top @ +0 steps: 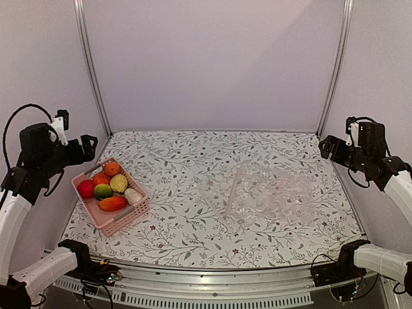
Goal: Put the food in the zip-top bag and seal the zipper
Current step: Pick up the zipper food storage bag from the center of the board.
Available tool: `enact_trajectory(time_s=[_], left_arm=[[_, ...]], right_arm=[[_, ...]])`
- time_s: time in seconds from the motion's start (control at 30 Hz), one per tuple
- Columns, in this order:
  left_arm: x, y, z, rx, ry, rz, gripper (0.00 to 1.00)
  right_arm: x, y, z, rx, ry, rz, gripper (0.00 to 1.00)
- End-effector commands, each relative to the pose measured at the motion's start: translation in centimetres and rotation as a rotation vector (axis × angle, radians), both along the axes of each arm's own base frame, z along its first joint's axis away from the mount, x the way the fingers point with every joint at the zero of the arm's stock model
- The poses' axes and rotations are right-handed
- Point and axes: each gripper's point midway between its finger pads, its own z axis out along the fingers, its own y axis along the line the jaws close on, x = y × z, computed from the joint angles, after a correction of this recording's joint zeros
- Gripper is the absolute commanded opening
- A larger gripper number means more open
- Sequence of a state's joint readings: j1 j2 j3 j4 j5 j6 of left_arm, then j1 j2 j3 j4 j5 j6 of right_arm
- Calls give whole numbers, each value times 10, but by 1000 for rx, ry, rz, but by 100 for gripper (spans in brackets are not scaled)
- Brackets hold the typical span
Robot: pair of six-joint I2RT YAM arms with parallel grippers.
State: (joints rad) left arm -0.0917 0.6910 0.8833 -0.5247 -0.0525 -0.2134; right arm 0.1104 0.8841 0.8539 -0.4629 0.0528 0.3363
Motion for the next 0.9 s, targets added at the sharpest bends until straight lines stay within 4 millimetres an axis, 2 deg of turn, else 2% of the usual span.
enact_trajectory(time_s=[0.0,0.27,0.4,0.5,0.63,0.73,0.87], left_arm=[[1,-2,-2,10,-10,-7,100],[5,-1,-6,12,6,1,100],[16,-8,-1,12,18,-30,100],[29,-23,9,1,25,-86,100],[52,-56,26,-44,30,-205,100],[69,-79,37,-53,23,-280,99],[86,-87,24,-58,52,-288,100]], right_arm=[[2,-4,7,-4,-19,-18,99],[1,-6,6,14,-10,-43,99],[-2,4,15,0,-12,34,99],[-4,10,15,-12,9,62,98],[-1,31,4,-77,95,108,94],[4,63,-13,-130,169,169,92],[7,108,-37,-181,247,253,89]])
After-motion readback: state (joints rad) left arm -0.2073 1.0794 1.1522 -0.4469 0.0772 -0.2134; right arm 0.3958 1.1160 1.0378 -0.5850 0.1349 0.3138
